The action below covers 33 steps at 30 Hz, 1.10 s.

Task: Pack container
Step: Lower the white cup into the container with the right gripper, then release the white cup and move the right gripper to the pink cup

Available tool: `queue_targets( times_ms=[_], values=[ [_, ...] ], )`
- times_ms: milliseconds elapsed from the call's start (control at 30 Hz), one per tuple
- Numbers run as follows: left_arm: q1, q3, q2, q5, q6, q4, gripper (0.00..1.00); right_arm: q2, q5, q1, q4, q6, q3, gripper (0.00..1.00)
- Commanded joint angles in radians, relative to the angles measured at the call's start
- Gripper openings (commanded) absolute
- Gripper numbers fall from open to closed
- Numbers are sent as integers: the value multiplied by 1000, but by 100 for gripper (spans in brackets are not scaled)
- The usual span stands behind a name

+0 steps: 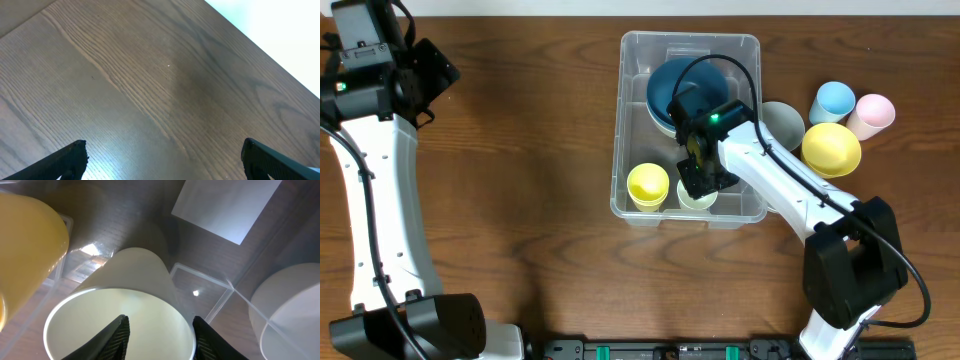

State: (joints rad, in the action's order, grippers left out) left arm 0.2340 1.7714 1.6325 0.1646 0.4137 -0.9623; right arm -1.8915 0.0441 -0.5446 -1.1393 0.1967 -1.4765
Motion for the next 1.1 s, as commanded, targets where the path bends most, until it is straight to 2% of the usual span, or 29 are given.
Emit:
queue_targets(
  times_ms=[0,600,1067],
  values=[
    [3,5,-5,12,-13,-2,98,-7,-4,-5,2,-15,7,42],
    [3,5,-5,12,-13,-2,98,-7,-19,-5,21,-19,7,41],
    [3,5,-5,12,-13,-2,98,-7,32,33,72,-23,7,45]
  ],
)
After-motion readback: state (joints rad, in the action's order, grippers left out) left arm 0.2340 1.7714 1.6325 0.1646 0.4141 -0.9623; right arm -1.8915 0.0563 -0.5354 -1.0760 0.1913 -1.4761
